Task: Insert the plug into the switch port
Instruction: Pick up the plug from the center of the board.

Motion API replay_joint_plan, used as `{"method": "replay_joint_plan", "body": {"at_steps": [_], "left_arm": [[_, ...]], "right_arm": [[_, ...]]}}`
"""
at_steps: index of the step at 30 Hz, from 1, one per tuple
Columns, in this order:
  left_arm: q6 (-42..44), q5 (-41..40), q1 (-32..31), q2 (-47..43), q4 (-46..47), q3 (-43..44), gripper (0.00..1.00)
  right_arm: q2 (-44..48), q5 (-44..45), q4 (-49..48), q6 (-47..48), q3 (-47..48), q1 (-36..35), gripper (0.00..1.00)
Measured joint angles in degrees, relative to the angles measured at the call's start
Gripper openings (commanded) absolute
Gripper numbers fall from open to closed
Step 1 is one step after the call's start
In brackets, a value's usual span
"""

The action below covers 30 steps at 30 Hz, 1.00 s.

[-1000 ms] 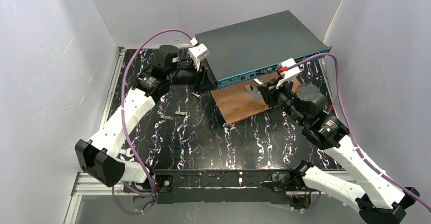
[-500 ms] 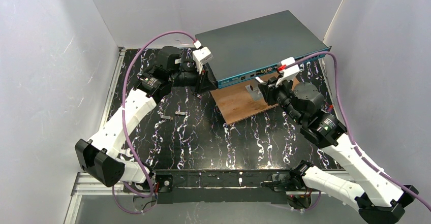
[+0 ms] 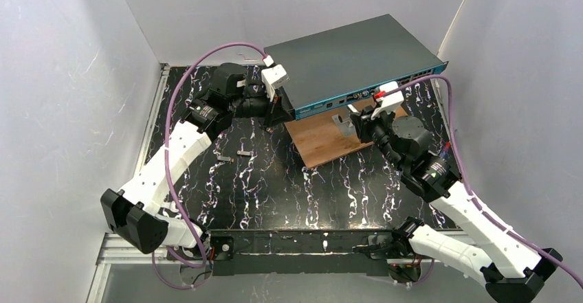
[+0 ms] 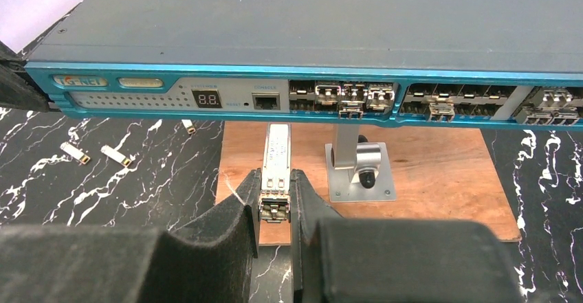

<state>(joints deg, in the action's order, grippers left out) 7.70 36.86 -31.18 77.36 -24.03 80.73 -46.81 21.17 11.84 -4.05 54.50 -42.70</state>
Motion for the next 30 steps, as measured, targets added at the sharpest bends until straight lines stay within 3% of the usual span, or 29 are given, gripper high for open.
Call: {"method": "replay_joint_plan", "body": {"at_steps": [30], "left_arm": [[2.7, 0.0, -0.5, -0.3, -0.2, -0.5, 0.0]], "right_arm": [[1.1, 3.6, -10.2, -0.1, -5.5, 0.0, 0.01]]}}
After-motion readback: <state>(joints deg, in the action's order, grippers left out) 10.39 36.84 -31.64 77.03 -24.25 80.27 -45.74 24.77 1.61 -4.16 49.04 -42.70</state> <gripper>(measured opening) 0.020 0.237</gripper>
